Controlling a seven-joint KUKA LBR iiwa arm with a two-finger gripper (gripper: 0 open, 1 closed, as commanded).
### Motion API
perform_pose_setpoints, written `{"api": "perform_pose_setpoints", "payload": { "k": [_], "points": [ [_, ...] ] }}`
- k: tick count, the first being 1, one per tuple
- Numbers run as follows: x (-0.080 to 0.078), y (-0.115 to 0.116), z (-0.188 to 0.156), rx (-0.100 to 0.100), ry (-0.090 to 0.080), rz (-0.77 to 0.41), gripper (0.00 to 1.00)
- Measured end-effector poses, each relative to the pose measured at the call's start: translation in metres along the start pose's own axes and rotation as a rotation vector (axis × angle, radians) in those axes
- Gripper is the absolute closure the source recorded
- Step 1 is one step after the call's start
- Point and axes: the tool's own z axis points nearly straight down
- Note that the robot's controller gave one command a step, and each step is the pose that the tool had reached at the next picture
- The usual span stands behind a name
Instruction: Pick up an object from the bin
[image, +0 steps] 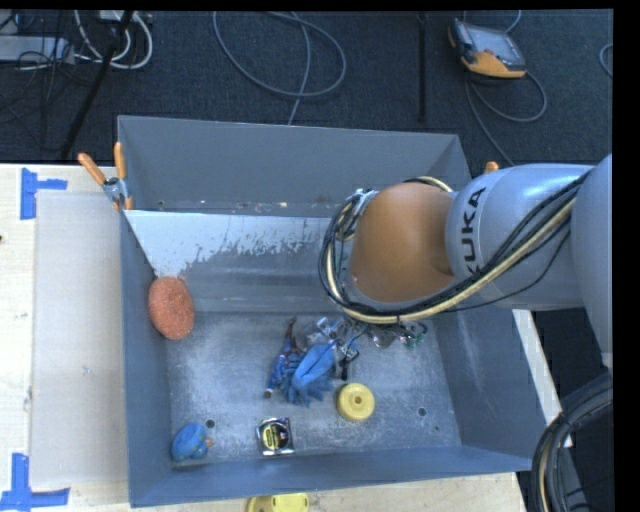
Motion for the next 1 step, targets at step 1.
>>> {"api": "perform_pose_setpoints", "payload": {
  "k": [1],
  "points": [
    [0.0005,0.0008,-0.0094,-0.002,0.002,0.000,1.00]
  ]
}}
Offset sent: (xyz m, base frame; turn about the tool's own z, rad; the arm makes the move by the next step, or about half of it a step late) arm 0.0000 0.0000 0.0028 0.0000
